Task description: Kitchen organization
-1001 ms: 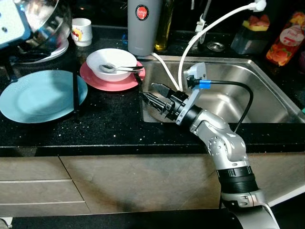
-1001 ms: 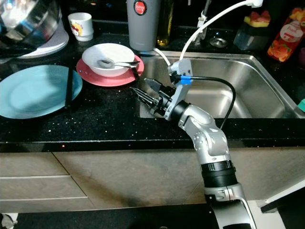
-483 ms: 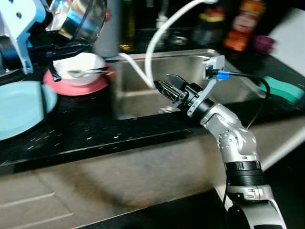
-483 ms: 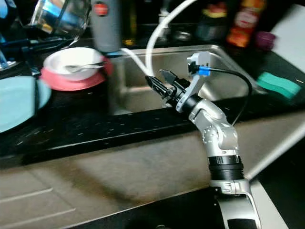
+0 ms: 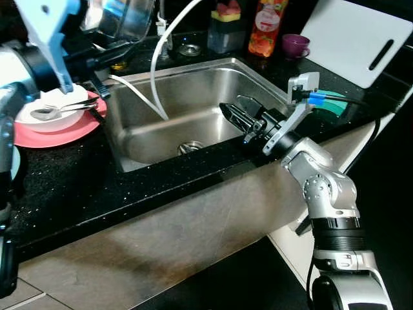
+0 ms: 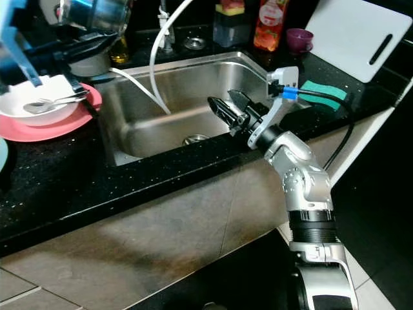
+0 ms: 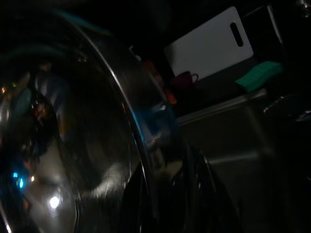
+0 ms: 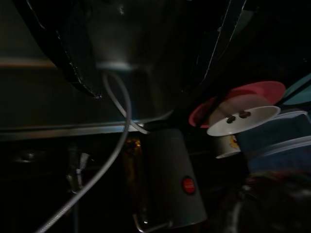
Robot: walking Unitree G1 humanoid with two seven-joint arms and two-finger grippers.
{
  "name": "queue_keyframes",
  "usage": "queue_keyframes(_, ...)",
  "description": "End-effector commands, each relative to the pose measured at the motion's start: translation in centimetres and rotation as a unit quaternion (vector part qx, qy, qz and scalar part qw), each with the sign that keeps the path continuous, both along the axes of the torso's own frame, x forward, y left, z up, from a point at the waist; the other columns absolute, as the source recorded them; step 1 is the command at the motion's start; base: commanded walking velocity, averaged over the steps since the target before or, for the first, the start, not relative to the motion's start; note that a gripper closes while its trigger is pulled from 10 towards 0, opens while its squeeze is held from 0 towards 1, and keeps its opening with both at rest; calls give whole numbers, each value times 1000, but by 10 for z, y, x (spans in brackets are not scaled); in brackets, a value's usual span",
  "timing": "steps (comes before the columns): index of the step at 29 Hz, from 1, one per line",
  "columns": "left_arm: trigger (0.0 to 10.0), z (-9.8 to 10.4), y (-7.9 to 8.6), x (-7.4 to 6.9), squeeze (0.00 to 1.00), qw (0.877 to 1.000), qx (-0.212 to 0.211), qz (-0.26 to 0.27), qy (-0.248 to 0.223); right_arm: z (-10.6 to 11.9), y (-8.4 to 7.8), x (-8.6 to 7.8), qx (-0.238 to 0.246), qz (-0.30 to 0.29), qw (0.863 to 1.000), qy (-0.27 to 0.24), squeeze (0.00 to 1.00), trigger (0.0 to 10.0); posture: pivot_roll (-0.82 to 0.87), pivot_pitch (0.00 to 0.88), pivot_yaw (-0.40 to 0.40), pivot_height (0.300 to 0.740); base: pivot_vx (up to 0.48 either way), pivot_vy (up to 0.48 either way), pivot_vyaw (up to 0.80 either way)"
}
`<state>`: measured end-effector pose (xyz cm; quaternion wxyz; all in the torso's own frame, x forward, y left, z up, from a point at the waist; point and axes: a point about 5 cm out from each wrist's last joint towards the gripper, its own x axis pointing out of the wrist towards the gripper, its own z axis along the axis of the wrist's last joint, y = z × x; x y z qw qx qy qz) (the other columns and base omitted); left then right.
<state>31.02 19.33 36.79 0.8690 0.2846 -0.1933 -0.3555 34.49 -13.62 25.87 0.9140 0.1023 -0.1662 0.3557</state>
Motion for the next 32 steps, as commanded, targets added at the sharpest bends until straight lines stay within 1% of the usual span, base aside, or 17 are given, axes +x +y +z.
queue_keyframes(1, 10000, -4, -20, 6, 0, 999, 22, -24, -12, 0, -3, -1, -5, -2, 1000, 5, 0, 10000, 96, 0, -22, 740, 0, 0, 0)
queue_keyframes(4, 10000, -10, -28, 11, 0, 999, 31, -29, -6, 0, -4, -1, -4, -7, 1000, 7, 0, 10000, 87, 0, -11, 740, 0, 0, 0)
queue_keyframes(9, 10000, -22, -40, 19, 0, 998, 54, -32, 2, -2, -6, -3, -5, -13, 1000, 11, 0, 10000, 80, 0, -2, 740, 0, 0, -800)
queue_keyframes(12, 10000, -26, -45, 22, 0, 998, 56, -32, 5, -2, -7, -3, -4, -15, 1000, 11, 0, 10000, 77, 2, -2, 740, 0, 0, -800)
queue_keyframes(13, 10000, -34, -46, 29, 0, 998, 61, -15, 11, -3, -9, -4, -5, -18, 1000, 13, 0, 10000, 77, 4, -1, 740, 0, 0, -800)
queue_keyframes(15, 10000, -39, -45, 36, 0, 998, 60, 9, 13, -3, -8, -4, -6, -20, 1000, 15, 0, 10000, 76, 8, 0, 740, 0, 0, -800)
queue_keyframes(20, 10000, -40, -44, 41, 0, 999, 44, 29, 12, -5, -9, -4, -15, -26, 999, 14, 0, 10000, 74, 11, 0, 740, 0, 0, -800)
queue_keyframes(23, 10000, -49, -41, 51, 0, 997, 36, 72, 20, -9, -7, -5, -17, -26, 999, 18, 0, 10000, 77, 15, -5, 740, 0, 0, 0)
queue_keyframes(24, 10000, -53, -40, 54, 0, 995, 40, 83, 23, -9, -5, -5, -18, -25, 999, 17, 0, 10000, 77, 15, -5, 740, 0, 0, 0)
queue_keyframes(27, 10000, -56, -40, 55, 0, 995, 43, 89, 25, -9, -5, -6, -18, -24, 999, 17, 0, 10000, 78, 16, -7, 740, 0, 0, 0)
queue_keyframes(28, 10000, -61, -41, 58, 0, 994, 50, 96, 32, -9, -4, -6, -18, -24, 999, 17, 0, 10000, 78, 16, -7, 740, 0, 0, 0)
queue_keyframes(29, 10000, -68, -39, 64, 0, 991, 62, 112, 39, -9, -3, -7, -19, -22, 999, 17, 0, 10000, 74, 22, -7, 740, 0, 0, 0)
queue_keyframes(30, 10000, -68, -39, 64, 0, 991, 62, 112, 39, -9, -3, -7, -19, -22, 999, 17, 0, 10000, 74, 22, -7, 740, 0, 0, 0)
queue_keyframes(32, 10000, -81, -33, 76, 0, 985, 76, 147, 57, -9, 0, -8, -22, -18, 999, 18, 0, 10000, 70, 27, -6, 740, 0, 0, 0)
